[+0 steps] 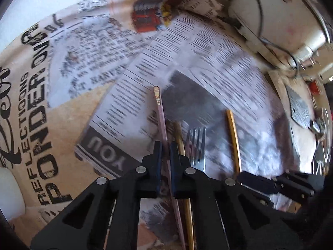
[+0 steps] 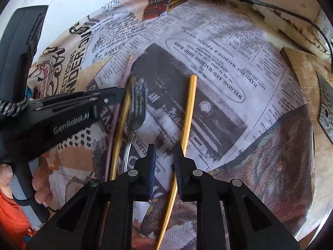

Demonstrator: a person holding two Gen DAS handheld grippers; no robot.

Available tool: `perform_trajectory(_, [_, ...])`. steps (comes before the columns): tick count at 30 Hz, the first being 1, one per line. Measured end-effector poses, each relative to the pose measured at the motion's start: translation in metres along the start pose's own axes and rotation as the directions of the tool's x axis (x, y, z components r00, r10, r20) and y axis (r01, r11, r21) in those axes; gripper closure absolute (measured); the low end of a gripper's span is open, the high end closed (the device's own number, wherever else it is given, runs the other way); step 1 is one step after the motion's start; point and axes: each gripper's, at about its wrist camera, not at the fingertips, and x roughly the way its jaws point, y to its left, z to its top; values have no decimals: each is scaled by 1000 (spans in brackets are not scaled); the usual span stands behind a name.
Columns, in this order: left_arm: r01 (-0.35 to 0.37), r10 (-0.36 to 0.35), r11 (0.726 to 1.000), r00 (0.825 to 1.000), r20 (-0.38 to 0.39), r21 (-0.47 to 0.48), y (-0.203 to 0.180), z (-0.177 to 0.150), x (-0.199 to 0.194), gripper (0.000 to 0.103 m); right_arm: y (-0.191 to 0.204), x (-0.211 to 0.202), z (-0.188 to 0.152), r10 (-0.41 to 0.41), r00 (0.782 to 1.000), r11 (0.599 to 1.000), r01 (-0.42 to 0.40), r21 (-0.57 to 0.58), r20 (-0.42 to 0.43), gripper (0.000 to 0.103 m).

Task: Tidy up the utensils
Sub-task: 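Close right tool on a yellow chopstick while left tool grasps a pink chopstick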

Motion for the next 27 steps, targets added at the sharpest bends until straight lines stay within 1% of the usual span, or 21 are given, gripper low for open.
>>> perform_trajectory(2, [19,-19,1000,1000,-18,6,-4,-5,-1,97,-2,2,-2,-7,1000,1000,7,-1,-7,87])
perform_trajectory(4, [78,-79,997,996,-48,-7,-4,-8,1,97,-6,3,-4,-8,1000,1000,8,6,-14,87])
perform_trajectory(5, [93,-94,996,994,-54,-14,-4,-9,1,97,-8,3,-6,2,1000,1000,-2,10,-10,87])
perform_trajectory(12, [17,-16,1000,1000,-24,18,-19,2,6,95,-11,0,-5,2,1000,1000,-2,16,-10,87])
perform_trajectory(15, [-5,6,1000,1000,-25,28,-24,9,11,95,-12,-3,-8,6,1000,1000,-6,21,-2,87])
perform_trajectory(20, [-14,15,999,999,-31,51,-25,10,13,98,-17,-3,-4,19,999,998,-21,66,36,88])
perform_trajectory(22, [0,1,999,999,-33,39,-23,9,13,98,-16,-2,-1,19,999,997,-22,77,49,92])
perform_trajectory(23, [2,-1,999,1000,-30,32,-21,7,12,98,-16,-1,1,14,998,997,-18,78,53,95])
perform_trajectory(24, [0,1,1000,1000,-21,24,-18,6,9,98,-15,0,3,15,998,997,-19,79,55,95])
perform_trajectory(27, [14,-13,1000,1000,12,-12,0,-4,-10,98,-12,4,9,52,998,995,-56,87,47,97])
